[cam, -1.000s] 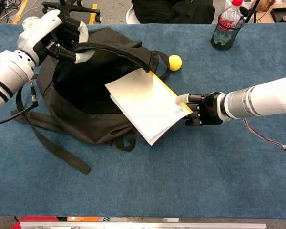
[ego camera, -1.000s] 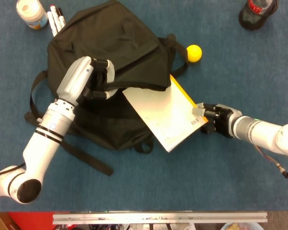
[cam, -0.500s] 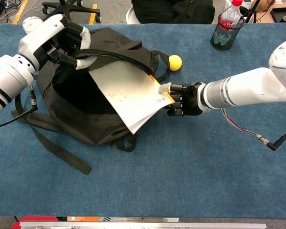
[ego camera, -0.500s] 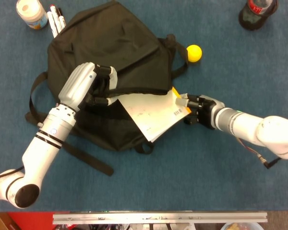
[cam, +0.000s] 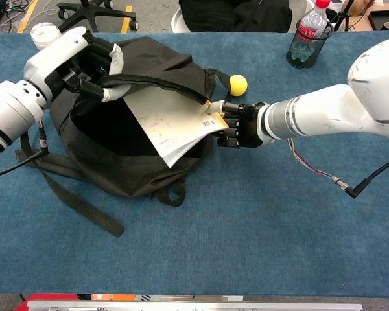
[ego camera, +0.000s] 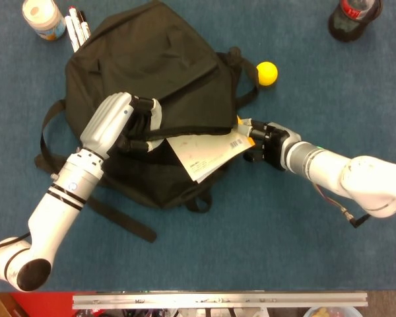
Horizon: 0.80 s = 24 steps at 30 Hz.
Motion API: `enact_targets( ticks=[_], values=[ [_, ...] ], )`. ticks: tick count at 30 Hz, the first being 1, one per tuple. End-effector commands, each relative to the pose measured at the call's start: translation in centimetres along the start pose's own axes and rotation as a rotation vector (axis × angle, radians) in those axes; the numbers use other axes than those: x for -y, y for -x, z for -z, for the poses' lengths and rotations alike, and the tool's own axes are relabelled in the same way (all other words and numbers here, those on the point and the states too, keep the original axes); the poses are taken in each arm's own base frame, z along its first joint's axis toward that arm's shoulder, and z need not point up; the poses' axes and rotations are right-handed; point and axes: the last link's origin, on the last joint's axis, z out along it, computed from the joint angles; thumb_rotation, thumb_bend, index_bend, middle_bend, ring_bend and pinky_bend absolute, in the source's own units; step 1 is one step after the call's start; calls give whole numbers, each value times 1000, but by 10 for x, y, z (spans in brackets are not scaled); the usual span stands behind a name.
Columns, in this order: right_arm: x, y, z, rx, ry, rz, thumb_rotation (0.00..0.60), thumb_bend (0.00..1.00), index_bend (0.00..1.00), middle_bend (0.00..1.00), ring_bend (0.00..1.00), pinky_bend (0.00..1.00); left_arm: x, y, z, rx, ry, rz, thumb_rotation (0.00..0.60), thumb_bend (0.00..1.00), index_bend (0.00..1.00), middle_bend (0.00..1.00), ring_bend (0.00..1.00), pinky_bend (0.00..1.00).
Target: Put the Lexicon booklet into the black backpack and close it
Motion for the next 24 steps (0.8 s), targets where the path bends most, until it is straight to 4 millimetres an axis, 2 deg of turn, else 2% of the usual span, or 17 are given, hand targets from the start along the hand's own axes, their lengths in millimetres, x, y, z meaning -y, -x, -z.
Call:
enact_targets(
  ticks=[1,13,24],
  values=[
    [0,3,1,4,-23,-30,600,721,883,787,666,824,-1,0,1,2,2,1,600,328,737,799,772,938],
    [-8,4,1,26,-81,-88,600,716,882,780,666,824,-9,-4,16,31,14,22,600,328,737,799,773,938],
    [-11,8,-1,55,-108,-124,600,716,883,745,629,825,-12,-6,19,40,12,37,600,327,736,798,772,938]
  ],
)
